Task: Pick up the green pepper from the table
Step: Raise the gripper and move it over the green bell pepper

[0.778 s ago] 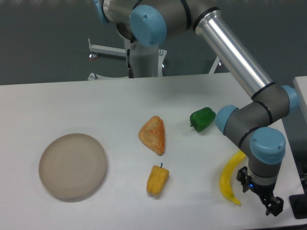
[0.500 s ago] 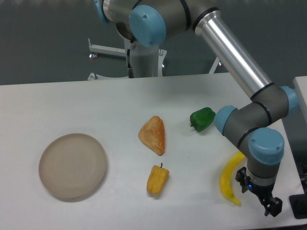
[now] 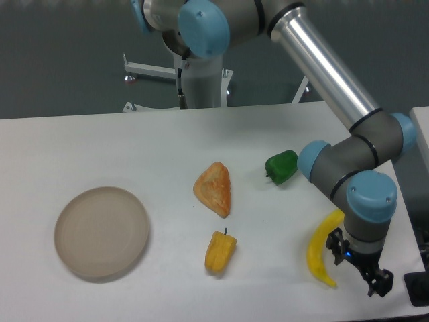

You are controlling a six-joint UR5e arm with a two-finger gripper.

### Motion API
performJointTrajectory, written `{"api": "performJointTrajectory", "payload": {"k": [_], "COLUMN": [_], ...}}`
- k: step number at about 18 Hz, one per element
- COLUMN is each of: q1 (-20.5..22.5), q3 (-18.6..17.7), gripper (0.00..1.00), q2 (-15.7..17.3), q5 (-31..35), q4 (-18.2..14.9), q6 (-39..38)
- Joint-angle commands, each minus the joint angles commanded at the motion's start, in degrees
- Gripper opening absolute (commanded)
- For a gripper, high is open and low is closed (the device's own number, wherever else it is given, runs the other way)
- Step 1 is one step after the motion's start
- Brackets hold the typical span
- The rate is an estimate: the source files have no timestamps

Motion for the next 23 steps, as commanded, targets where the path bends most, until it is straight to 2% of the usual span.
{"api": "performJointTrajectory", "payload": {"k": [5,8,10,14,17,19,21,23], "q1": [2.20,3.95,5.53,8.87,10.11,11.16,11.17,11.95], "q3": [-9.31,-14.41,-17.41,-22.94,-28.47,-32.61,-35.07,-39.02], "gripper": [0.99,1.00,1.00,1.00,1.00,1.00,1.00,1.00], "q2": [7.29,11.51,13.97,18.46,21.27,23.73,24.97,26.46], "q5": [-0.44,-4.47,-4.83,-7.20,-10.63,-10.90,-10.99,-11.51], "q4": [-1.49,-2.81,-4.04,-8.87,-9.05,-8.79,-9.05,-8.53], "q6": [0.00,0.00,0.09,0.88,0.88,1.05,0.97,0.97]}}
